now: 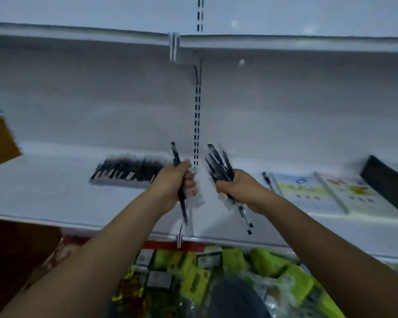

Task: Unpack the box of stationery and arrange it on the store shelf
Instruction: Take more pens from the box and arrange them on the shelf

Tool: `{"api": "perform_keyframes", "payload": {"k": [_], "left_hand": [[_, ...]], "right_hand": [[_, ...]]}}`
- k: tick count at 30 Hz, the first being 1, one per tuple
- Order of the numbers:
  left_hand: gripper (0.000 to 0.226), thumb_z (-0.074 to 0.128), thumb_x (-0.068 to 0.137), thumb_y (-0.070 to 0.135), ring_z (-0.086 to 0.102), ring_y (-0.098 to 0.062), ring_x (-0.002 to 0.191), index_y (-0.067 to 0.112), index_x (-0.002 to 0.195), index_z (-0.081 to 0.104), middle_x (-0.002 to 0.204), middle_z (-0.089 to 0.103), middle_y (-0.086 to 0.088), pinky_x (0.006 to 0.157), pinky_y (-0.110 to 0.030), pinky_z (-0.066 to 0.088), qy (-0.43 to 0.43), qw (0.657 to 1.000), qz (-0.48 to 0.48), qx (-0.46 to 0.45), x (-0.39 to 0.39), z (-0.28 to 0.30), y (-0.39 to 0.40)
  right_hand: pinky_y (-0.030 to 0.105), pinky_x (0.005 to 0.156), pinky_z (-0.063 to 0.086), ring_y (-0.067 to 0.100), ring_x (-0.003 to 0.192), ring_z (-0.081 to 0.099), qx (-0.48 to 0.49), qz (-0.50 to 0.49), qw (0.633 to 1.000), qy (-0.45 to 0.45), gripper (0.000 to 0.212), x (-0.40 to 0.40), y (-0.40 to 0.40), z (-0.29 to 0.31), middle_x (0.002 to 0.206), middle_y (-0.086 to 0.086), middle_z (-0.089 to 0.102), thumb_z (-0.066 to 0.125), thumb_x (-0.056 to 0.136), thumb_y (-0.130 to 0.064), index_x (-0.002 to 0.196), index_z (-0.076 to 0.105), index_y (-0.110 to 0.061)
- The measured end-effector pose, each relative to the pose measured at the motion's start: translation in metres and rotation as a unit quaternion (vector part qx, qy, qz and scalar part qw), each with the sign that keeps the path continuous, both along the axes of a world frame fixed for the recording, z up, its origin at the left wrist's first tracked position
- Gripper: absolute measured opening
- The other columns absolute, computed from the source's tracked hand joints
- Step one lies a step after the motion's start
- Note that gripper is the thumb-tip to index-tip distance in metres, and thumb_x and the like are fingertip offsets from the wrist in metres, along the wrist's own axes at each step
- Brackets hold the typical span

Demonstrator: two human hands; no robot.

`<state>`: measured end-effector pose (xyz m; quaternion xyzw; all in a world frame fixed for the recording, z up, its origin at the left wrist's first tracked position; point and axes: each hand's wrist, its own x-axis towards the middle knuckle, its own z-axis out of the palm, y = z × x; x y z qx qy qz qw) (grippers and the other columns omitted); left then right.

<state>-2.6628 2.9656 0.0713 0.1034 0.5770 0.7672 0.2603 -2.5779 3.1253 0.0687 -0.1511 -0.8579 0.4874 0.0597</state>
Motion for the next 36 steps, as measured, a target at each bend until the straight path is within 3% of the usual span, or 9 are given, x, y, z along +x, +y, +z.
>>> {"api": "perform_keyframes", "payload": {"k": [6, 8, 12, 14, 16, 19, 24, 30, 36], "left_hand": [[0.004, 0.046, 0.103, 0.014, 0.050, -0.017, 0.058, 0.012, 0.104, 0.050, 0.078, 0.047, -0.008, 0.056, -0.038, 0.058, 0.113, 0.985, -0.023, -0.128, -0.028, -0.037, 0.087], [0.016, 0.050, 0.101, 0.016, 0.056, -0.022, 0.072, 0.007, 0.114, 0.052, 0.087, 0.058, -0.011, 0.069, -0.037, 0.054, 0.249, 0.937, -0.004, -0.246, -0.045, -0.054, 0.100], [0.013, 0.051, 0.085, 0.021, 0.054, -0.030, 0.075, 0.013, 0.075, 0.049, 0.073, 0.054, -0.003, 0.066, -0.033, 0.041, 0.429, 0.821, -0.005, -0.377, -0.068, -0.085, 0.100], [0.020, 0.050, 0.081, 0.021, 0.050, -0.029, 0.076, 0.026, 0.063, 0.043, 0.065, 0.045, 0.004, 0.070, -0.034, 0.042, 0.477, 0.793, -0.014, -0.379, -0.074, -0.094, 0.097], [0.016, 0.055, 0.089, 0.015, 0.051, -0.021, 0.092, 0.027, 0.084, 0.065, 0.084, 0.052, 0.003, 0.079, -0.028, 0.038, 0.484, 0.803, -0.012, -0.347, -0.070, -0.096, 0.092], [0.027, 0.059, 0.096, 0.018, 0.049, -0.008, 0.104, 0.019, 0.123, 0.061, 0.114, 0.050, 0.003, 0.082, -0.011, 0.034, 0.467, 0.827, 0.033, -0.312, -0.067, -0.093, 0.078], [0.010, 0.060, 0.092, 0.022, 0.047, -0.001, 0.067, 0.023, 0.094, 0.050, 0.082, 0.051, 0.008, 0.054, -0.016, 0.031, 0.462, 0.802, 0.085, -0.368, -0.057, -0.080, 0.046], [0.048, 0.057, 0.086, 0.065, 0.050, -0.007, 0.052, 0.025, 0.059, 0.049, 0.053, 0.049, 0.009, 0.053, -0.023, 0.040, 0.477, 0.668, -0.037, -0.570, -0.034, -0.068, 0.033], [0.047, 0.066, 0.087, 0.045, 0.041, -0.010, 0.042, 0.010, 0.058, 0.055, 0.045, 0.043, 0.004, 0.050, -0.023, 0.034, 0.421, 0.729, -0.062, -0.537, -0.050, -0.067, 0.027]], "right_hand": [[0.020, 0.042, 0.042, 0.018, 0.053, 0.054, 0.078, -0.135, 0.988, -0.001, 0.016, -0.032, 0.078, -0.041, 0.074, 0.014, 0.059, 0.062, 0.085, -0.016, 0.087, 0.056, -0.001], [0.020, 0.045, 0.044, 0.018, 0.063, 0.057, 0.129, -0.134, 0.982, -0.025, 0.024, -0.045, 0.087, -0.051, 0.083, 0.013, 0.061, 0.062, 0.086, -0.020, 0.099, 0.055, 0.000], [0.039, 0.081, 0.052, 0.029, 0.098, 0.058, 0.283, -0.137, 0.947, -0.060, 0.033, -0.057, 0.090, -0.071, 0.105, 0.010, 0.059, 0.059, 0.087, -0.038, 0.106, 0.054, -0.011], [0.041, 0.087, 0.049, 0.028, 0.103, 0.055, 0.320, -0.138, 0.936, -0.038, 0.039, -0.056, 0.091, -0.081, 0.111, 0.008, 0.057, 0.057, 0.087, -0.044, 0.111, 0.056, -0.013], [0.039, 0.091, 0.047, 0.027, 0.106, 0.055, 0.356, -0.140, 0.924, -0.001, 0.047, -0.054, 0.093, -0.089, 0.117, 0.005, 0.058, 0.055, 0.089, -0.048, 0.124, 0.056, -0.018], [0.041, 0.098, 0.043, 0.027, 0.114, 0.053, 0.368, -0.136, 0.919, 0.039, 0.052, -0.050, 0.096, -0.091, 0.126, 0.001, 0.058, 0.058, 0.088, -0.050, 0.133, 0.055, -0.023], [0.036, 0.098, 0.040, 0.023, 0.107, 0.056, 0.374, -0.098, 0.918, 0.089, 0.036, -0.046, 0.094, -0.083, 0.117, -0.001, 0.063, 0.070, 0.084, -0.041, 0.118, 0.069, -0.027], [0.029, 0.090, 0.038, 0.019, 0.106, 0.050, 0.393, -0.063, 0.909, 0.126, 0.023, -0.045, 0.089, -0.082, 0.110, -0.005, 0.064, 0.069, 0.086, -0.035, 0.107, 0.073, -0.028], [0.026, 0.079, 0.032, 0.019, 0.093, 0.052, 0.379, -0.074, 0.904, 0.182, 0.013, -0.046, 0.093, -0.085, 0.097, -0.006, 0.065, 0.073, 0.083, -0.023, 0.096, 0.074, -0.026]]}}
